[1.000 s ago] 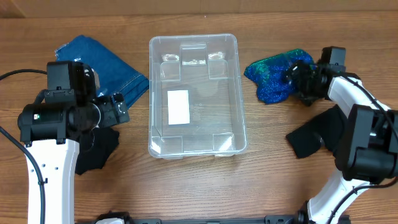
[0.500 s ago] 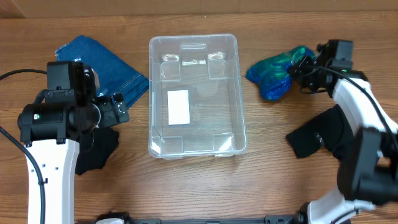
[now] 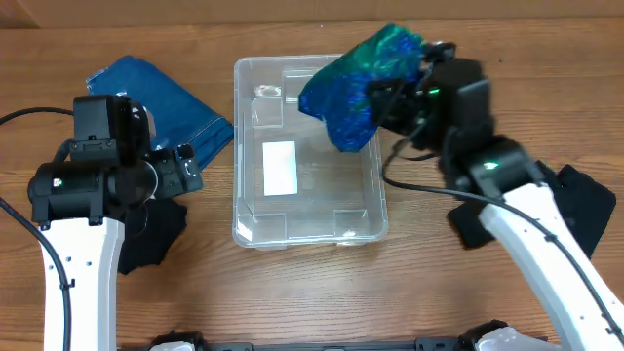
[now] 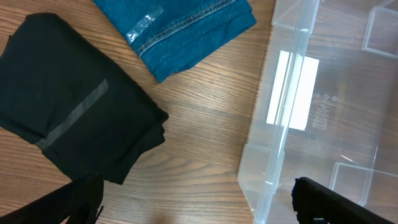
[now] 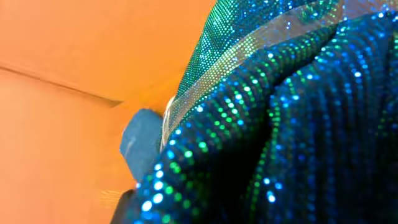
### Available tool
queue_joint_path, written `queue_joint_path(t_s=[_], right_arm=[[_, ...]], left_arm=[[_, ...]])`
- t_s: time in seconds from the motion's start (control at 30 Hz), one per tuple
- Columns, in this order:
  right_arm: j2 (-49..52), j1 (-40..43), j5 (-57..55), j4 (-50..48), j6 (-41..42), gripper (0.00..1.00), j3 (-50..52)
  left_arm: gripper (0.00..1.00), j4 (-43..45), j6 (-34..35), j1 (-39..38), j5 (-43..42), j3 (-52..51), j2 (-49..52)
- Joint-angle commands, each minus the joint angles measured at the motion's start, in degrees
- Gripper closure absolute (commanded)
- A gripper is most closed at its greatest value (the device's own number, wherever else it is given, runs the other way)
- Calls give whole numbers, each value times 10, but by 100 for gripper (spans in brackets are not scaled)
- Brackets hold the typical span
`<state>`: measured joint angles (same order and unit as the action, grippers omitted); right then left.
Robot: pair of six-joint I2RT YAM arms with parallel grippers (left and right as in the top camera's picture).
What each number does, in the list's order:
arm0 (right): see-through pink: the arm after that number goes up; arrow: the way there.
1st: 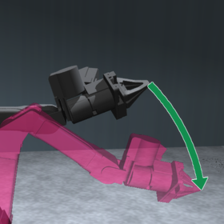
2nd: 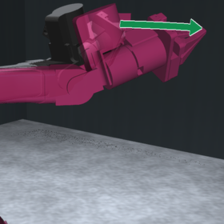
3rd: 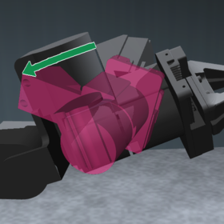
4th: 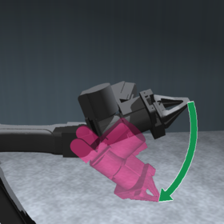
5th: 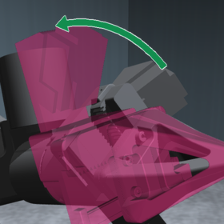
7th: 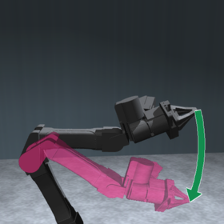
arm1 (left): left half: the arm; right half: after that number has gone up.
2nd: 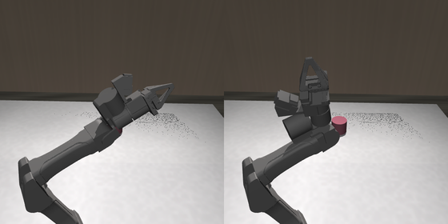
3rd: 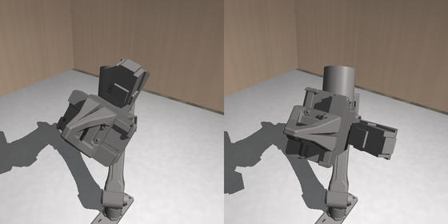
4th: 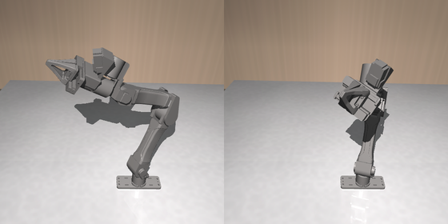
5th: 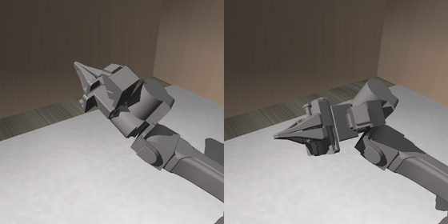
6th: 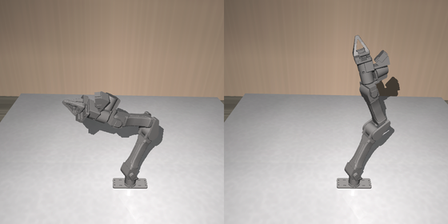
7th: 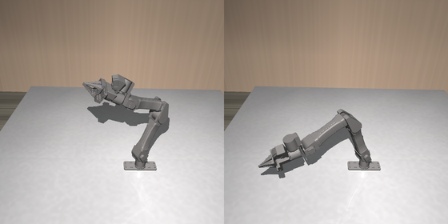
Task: Pack container
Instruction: 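Lift the sequined garment and drop it into the bin's right side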
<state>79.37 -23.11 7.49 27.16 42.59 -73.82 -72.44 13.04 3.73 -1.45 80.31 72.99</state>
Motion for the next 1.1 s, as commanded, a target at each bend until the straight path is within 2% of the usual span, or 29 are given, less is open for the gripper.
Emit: queue_joint_path(t_s=[0.0,0.03,0.1,0.17,0.27,0.5,0.6,0.67,0.77,0.8,0.83,1.07], right_arm=[[62,-54,-75,-36,88,96,-12],[83,-63,-62,-47,61,96,-12],[136,-75,-6,-72,-58,96,-12],[185,-77,19,-55,-134,96,-12],[231,-76,62,-12,-337,96,-12],[233,-76,-12,65,-603,96,-36],[233,-77,-86,62,-659,96,-50],[233,-77,-167,26,-662,96,-51],[233,-77,-184,-7,-667,96,-51],[233,-75,-184,-15,-666,68,-51],[233,-75,-184,-20,-666,0,-51],[190,-82,-280,-9,-603,0,-51]], left_arm=[[0,5,-12,-5,4,14,0],[0,5,-12,-5,4,14,0],[0,5,-13,-5,4,14,0],[0,6,-13,-5,4,14,0],[0,8,-12,-5,4,14,0],[0,9,-12,-5,4,14,0],[0,9,-12,-5,4,14,0],[0,9,-12,-5,4,14,0],[0,7,-12,-5,4,14,1],[0,7,-12,-5,4,14,1],[0,7,-12,-5,4,14,1],[0,7,-12,-5,4,14,1]])
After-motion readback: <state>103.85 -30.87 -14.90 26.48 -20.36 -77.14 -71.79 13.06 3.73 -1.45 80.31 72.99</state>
